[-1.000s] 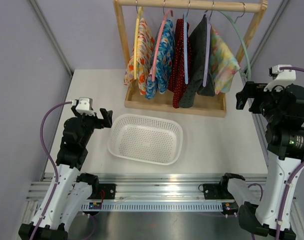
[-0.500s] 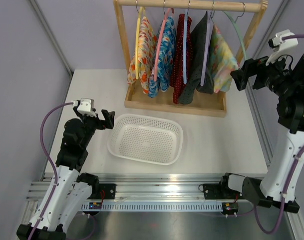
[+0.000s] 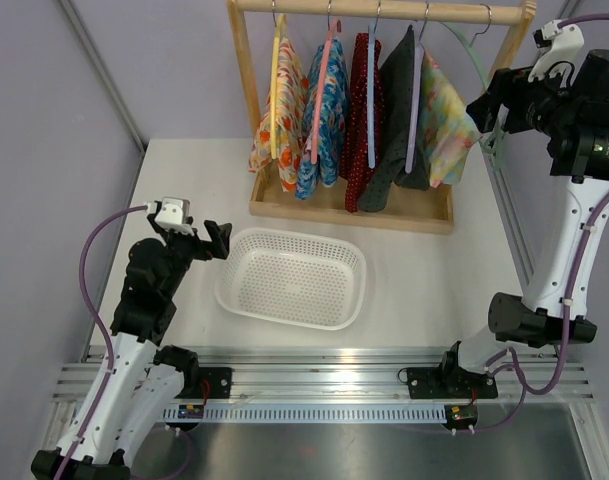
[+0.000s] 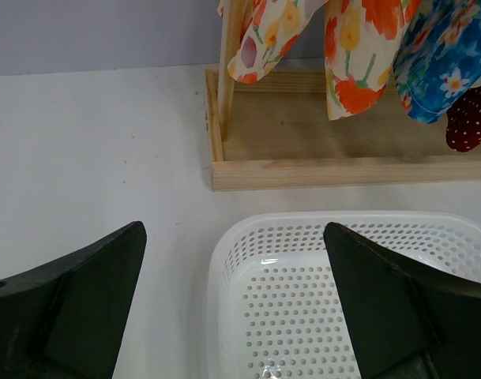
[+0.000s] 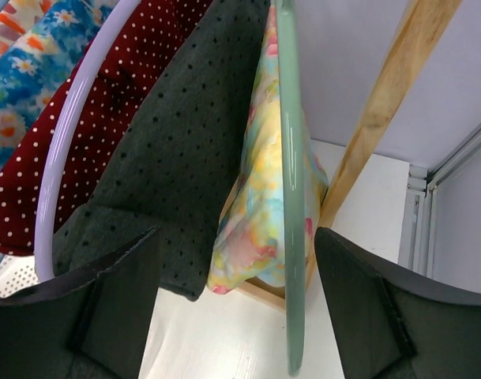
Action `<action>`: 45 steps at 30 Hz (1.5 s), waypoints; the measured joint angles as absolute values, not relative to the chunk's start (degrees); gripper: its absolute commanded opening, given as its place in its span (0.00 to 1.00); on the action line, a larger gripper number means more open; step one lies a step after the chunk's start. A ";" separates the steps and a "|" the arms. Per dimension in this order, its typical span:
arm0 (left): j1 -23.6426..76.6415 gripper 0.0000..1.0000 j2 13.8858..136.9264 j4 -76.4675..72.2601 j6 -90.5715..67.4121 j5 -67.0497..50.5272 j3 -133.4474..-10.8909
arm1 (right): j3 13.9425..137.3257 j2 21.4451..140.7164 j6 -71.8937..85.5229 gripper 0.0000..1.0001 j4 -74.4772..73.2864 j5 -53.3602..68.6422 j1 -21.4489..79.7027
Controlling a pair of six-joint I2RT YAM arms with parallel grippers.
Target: Remove the skirt from the hanger
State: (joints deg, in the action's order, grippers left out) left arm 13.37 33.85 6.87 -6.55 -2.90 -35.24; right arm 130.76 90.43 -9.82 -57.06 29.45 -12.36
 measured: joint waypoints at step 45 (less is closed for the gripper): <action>13.54 0.99 34.98 5.04 -8.45 -14.81 -35.64 | 125.08 81.10 -9.45 0.00 -55.02 24.12 -12.38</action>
State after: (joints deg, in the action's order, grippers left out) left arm 13.54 34.98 5.04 -8.45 -14.81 -35.64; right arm 125.08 81.10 -9.45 -55.02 24.12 -12.38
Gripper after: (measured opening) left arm 0.988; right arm 0.181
